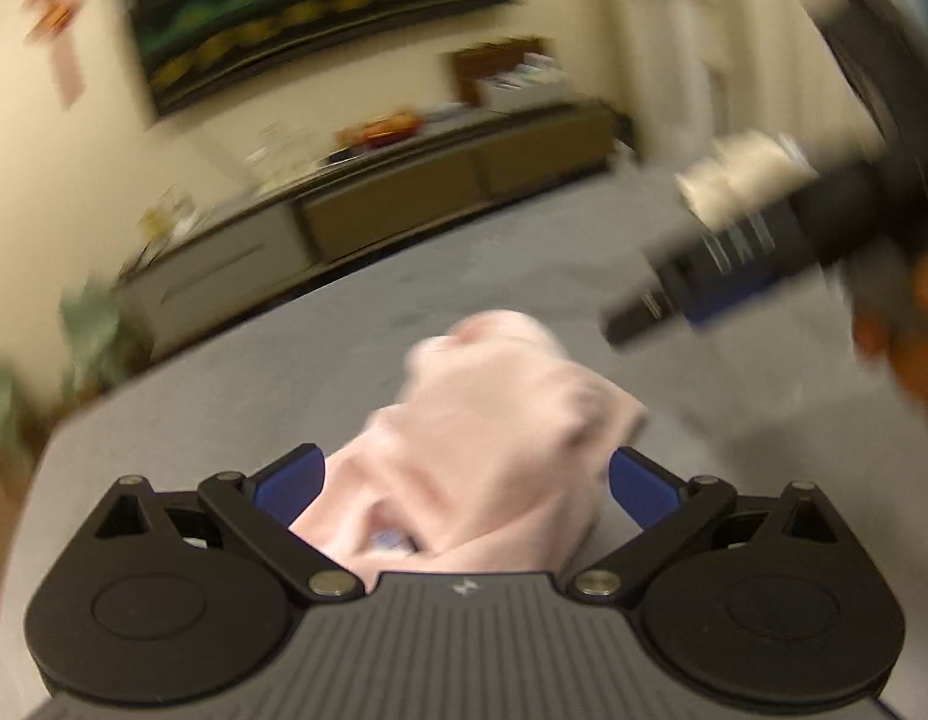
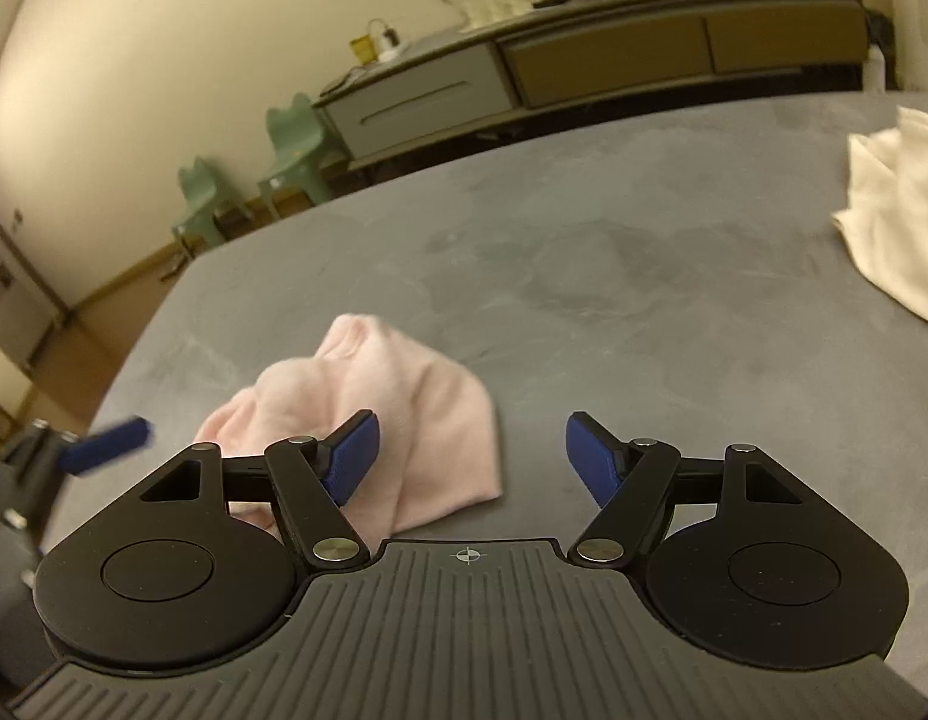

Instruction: Fold clothes

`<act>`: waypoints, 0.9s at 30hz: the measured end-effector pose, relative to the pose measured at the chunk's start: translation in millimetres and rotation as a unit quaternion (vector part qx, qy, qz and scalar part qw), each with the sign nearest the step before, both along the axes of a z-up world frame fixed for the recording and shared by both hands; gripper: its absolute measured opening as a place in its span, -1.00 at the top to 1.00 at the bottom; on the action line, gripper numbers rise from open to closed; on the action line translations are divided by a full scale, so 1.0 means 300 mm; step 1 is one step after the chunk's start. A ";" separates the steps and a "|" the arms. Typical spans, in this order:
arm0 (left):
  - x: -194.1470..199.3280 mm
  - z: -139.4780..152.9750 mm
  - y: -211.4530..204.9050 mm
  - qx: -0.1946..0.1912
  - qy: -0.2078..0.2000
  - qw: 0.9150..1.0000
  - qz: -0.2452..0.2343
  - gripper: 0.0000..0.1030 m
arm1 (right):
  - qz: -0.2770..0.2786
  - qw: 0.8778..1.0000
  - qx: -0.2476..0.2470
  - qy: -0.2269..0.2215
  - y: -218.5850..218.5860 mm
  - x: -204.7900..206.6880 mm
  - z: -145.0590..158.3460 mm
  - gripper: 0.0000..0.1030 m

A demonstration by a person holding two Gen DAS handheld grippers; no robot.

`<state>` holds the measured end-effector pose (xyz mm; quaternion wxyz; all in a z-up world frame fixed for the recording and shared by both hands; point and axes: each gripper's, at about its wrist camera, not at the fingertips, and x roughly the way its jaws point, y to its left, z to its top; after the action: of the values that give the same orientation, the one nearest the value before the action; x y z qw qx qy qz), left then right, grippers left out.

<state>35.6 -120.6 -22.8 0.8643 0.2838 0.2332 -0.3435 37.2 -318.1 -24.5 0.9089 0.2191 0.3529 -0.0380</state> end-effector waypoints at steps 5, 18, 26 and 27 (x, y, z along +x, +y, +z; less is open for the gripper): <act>0.091 0.031 -0.033 -0.055 0.042 0.997 0.030 0.59 | 0.001 1.000 0.000 0.009 -0.075 -0.057 -0.029 -0.43; 0.254 0.253 0.535 -0.347 0.211 0.903 0.138 0.61 | 0.167 0.984 0.026 -0.049 0.338 0.120 -0.002 -0.82; 0.256 0.368 0.787 -0.457 0.186 0.864 0.104 0.61 | 0.111 0.991 -0.069 -0.039 0.281 0.186 0.107 0.90; 0.259 0.368 0.806 -0.462 0.195 0.859 0.102 0.60 | 0.088 0.992 -0.069 -0.064 0.222 0.151 0.173 0.90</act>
<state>113.4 121.2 87.5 0.8635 -0.2457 0.2389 -0.3700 82.4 -251.6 27.4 0.9423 0.1258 0.3086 0.0318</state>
